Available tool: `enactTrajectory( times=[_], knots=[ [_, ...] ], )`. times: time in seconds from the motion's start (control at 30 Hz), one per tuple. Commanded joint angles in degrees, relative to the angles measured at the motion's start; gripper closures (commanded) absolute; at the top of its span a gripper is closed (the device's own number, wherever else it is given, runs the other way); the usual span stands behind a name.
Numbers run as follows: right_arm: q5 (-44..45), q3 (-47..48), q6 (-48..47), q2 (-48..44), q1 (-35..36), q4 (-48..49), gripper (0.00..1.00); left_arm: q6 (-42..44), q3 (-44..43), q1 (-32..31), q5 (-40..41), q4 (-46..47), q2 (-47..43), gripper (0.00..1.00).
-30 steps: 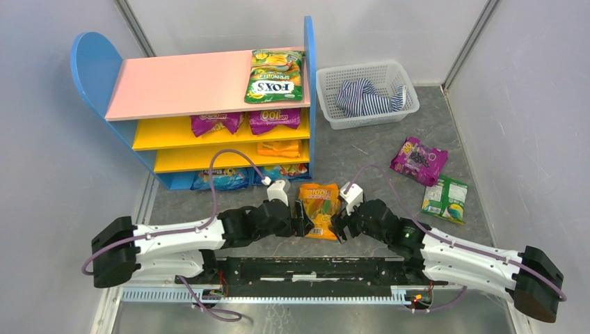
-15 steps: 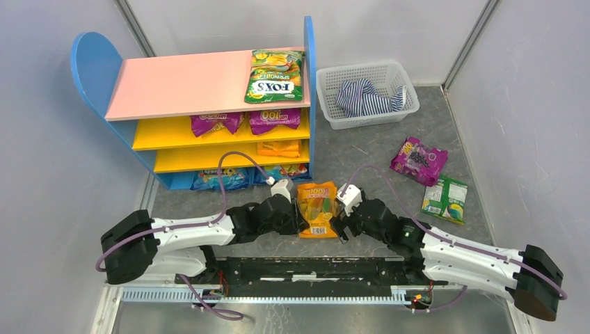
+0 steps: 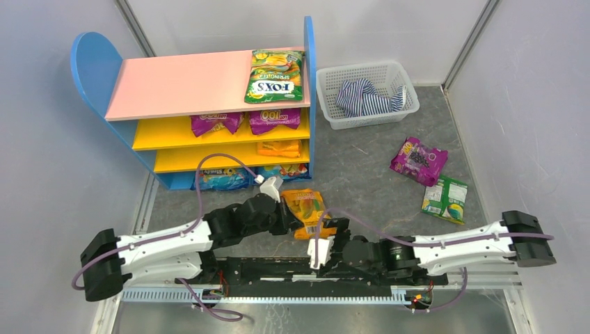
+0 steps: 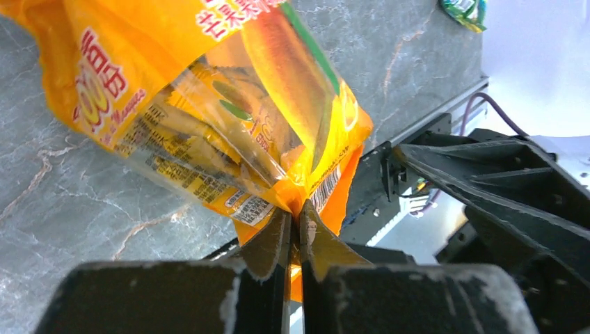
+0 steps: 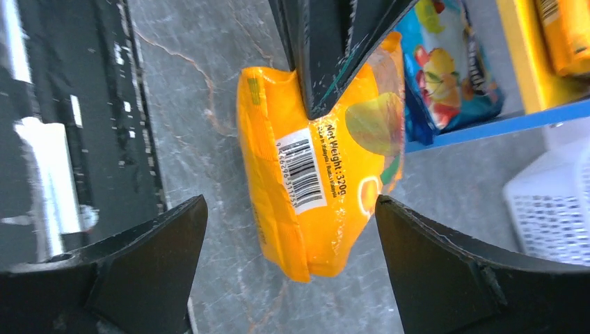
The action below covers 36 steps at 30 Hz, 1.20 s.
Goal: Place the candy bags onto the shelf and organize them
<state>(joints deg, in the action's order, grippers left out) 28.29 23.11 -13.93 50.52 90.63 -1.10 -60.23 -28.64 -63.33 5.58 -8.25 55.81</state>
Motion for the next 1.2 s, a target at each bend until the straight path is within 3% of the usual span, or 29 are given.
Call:
enactTrajectory(
  times=[0.0,0.2,0.4,0.6,0.87,1.03,1.17],
  knots=[
    [9.9,1.8,-12.2,5.9,1.9,10.8,0.02,-3.9,-0.9,0.4,-1.1,-0.6,-6.1,0.98],
    [8.5,-1.3,-20.1,11.0,2.0,25.5,0.02,-5.3,-0.6,0.4,-1.4,-3.2,-11.5,0.98],
    [-4.1,-5.1,-20.6,12.8,-0.8,36.4,0.02,-5.0,-2.0,0.4,-1.6,-5.9,-14.4,0.98],
    [-13.8,-6.8,-18.5,15.0,-5.4,40.3,0.02,-4.2,-4.2,0.4,-1.1,-9.4,-15.8,0.98],
    [-22.3,-4.7,-16.8,19.3,-7.6,38.4,0.02,-3.5,-6.7,0.5,-1.0,-11.1,-16.1,0.98],
    [-11.6,-4.8,-17.1,21.7,-7.6,43.4,0.02,-3.8,-6.9,0.4,-1.6,-10.4,-16.3,0.98],
    [-10.8,-3.6,-19.6,25.4,-7.7,49.0,0.02,-4.1,-6.9,0.4,-1.9,-9.9,-16.5,0.98]
  ],
)
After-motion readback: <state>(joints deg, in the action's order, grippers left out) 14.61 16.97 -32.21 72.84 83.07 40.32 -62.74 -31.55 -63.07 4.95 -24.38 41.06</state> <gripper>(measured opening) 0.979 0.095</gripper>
